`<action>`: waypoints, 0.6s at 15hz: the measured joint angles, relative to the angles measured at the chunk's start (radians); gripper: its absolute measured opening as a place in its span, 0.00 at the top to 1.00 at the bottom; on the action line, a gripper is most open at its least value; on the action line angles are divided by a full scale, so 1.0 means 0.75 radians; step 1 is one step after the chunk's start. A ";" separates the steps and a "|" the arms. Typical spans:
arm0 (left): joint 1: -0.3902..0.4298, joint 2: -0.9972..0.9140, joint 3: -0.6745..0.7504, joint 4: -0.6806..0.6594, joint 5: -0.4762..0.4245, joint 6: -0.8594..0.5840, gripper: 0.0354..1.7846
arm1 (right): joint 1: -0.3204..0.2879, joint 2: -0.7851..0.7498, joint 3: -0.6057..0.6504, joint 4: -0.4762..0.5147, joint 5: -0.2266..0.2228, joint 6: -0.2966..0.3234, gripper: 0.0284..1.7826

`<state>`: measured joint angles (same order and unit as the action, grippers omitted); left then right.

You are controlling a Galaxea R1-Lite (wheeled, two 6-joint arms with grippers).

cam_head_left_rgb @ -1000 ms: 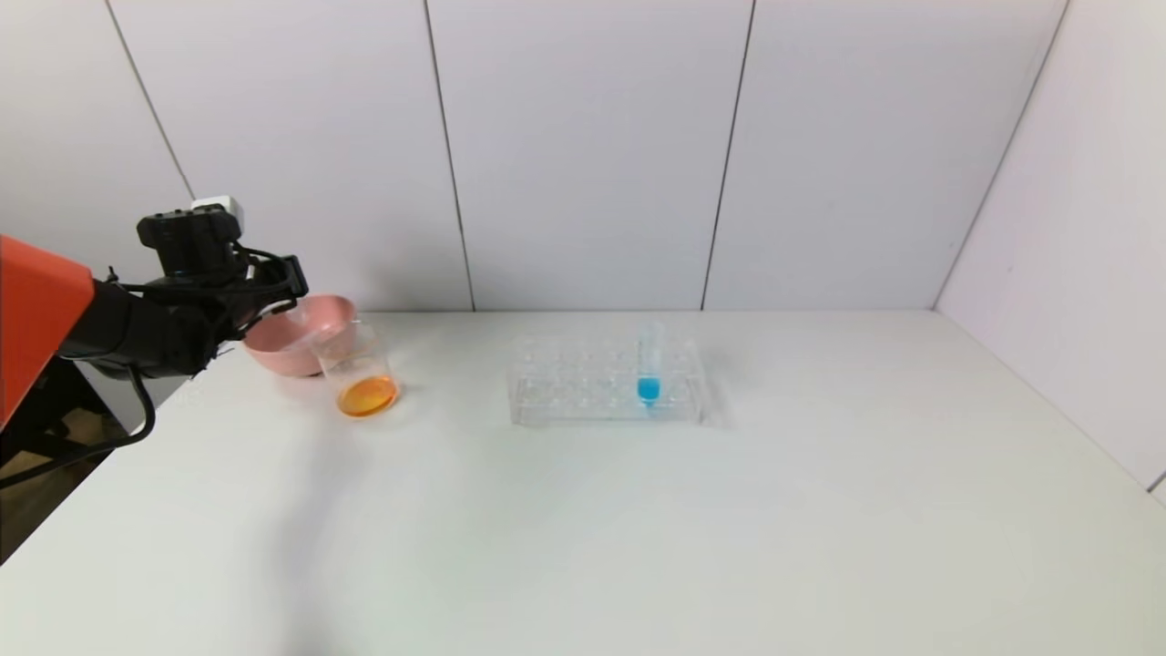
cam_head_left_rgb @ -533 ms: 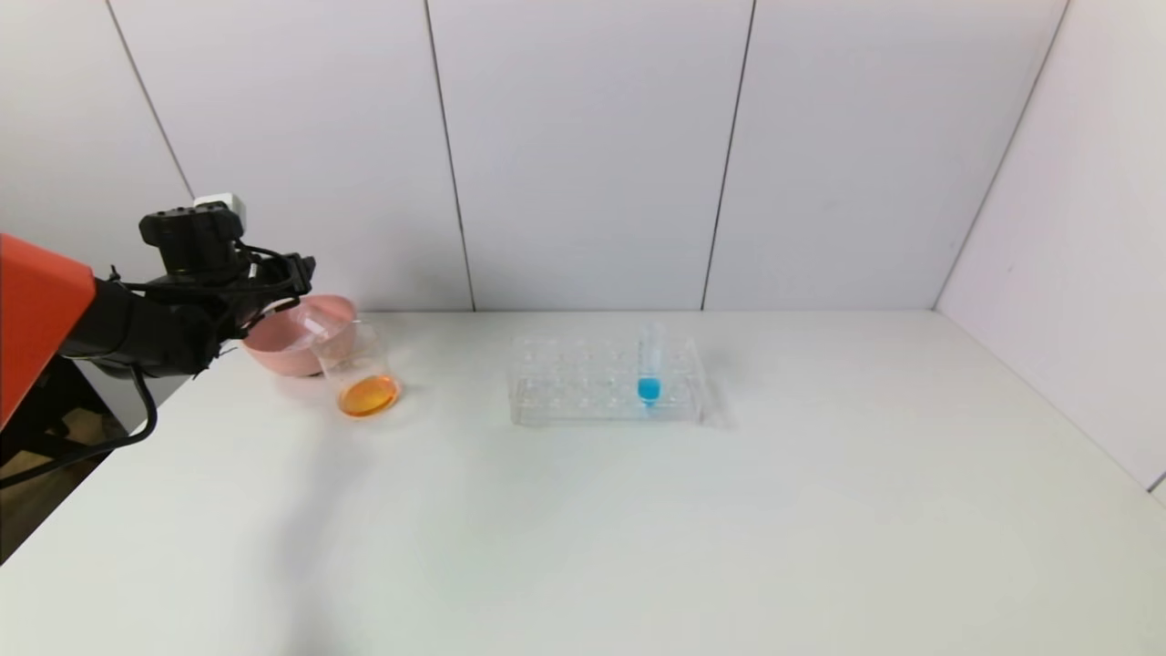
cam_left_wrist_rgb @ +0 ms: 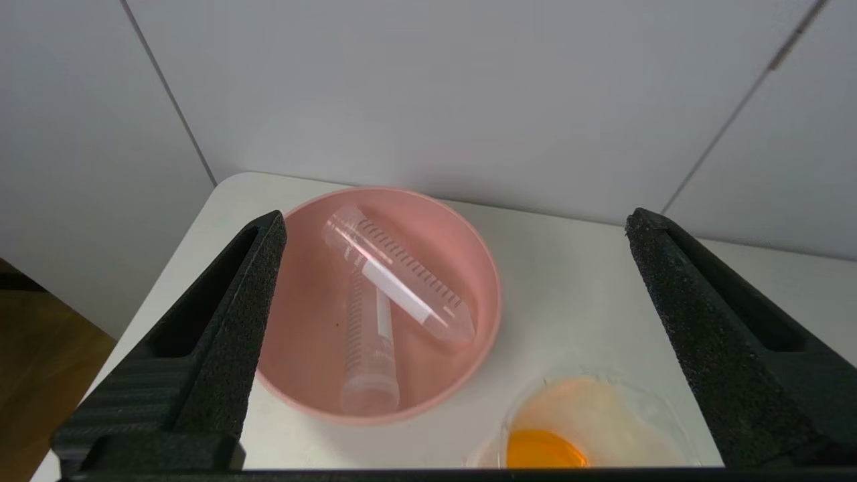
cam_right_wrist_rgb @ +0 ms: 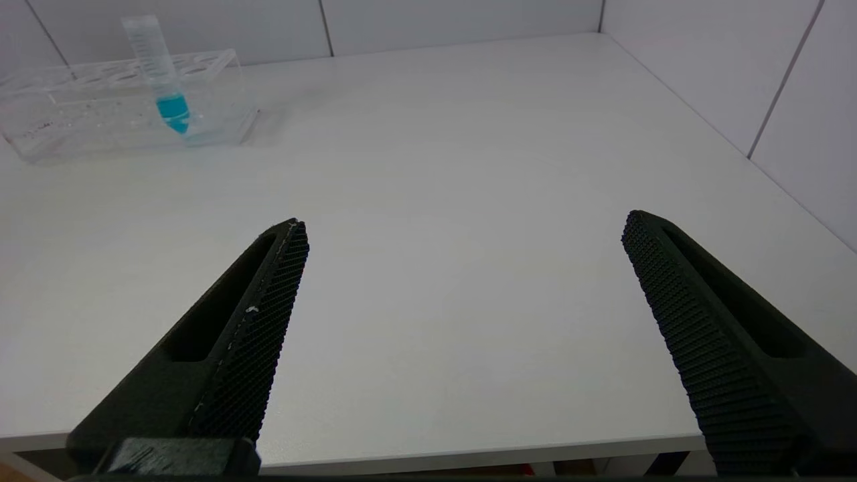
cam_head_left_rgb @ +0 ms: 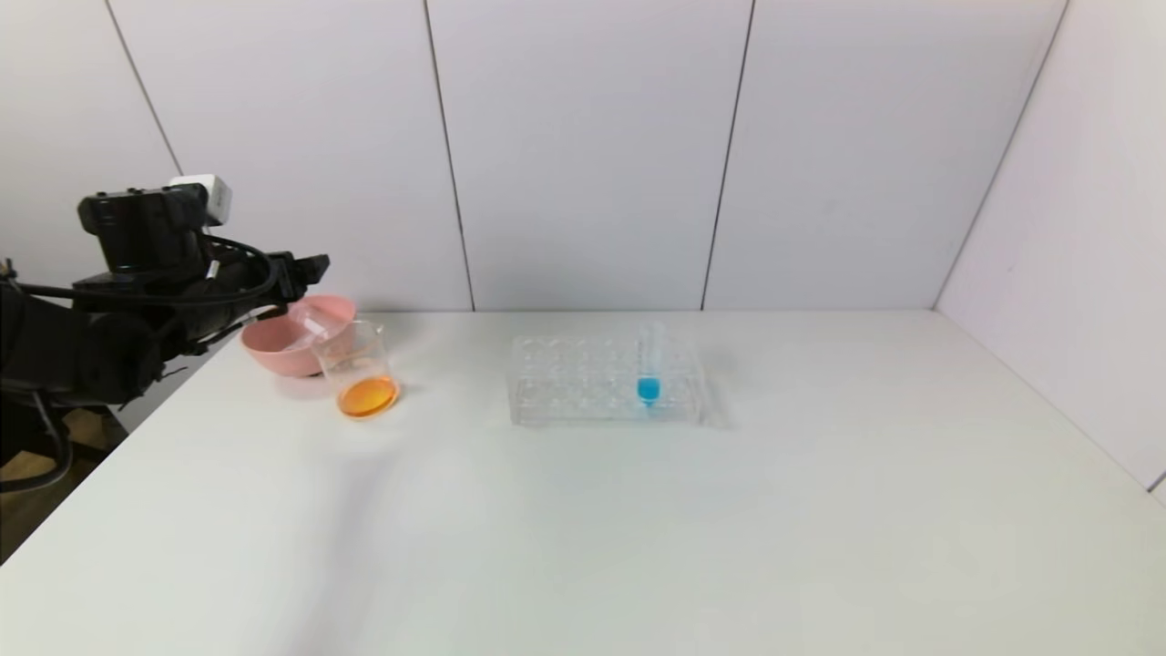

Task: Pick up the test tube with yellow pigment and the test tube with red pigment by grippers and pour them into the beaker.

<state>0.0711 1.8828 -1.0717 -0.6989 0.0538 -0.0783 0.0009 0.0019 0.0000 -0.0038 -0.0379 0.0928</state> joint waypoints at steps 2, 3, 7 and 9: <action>-0.013 -0.182 0.138 0.001 -0.046 0.045 0.01 | 0.000 0.000 0.000 0.000 0.000 0.000 0.04; -0.024 -0.279 0.197 0.001 -0.065 0.060 0.01 | 0.000 0.000 0.000 -0.001 -0.001 0.001 0.04; -0.056 -0.707 0.388 0.030 -0.071 0.177 0.01 | 0.000 0.000 0.000 0.000 0.001 0.000 0.04; -0.064 -0.926 0.445 0.071 -0.055 0.237 0.01 | 0.001 0.000 0.000 0.000 0.000 0.000 0.04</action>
<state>0.0230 1.1883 -0.7379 -0.6460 0.0128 0.0994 0.0013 0.0019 0.0000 -0.0038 -0.0379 0.0928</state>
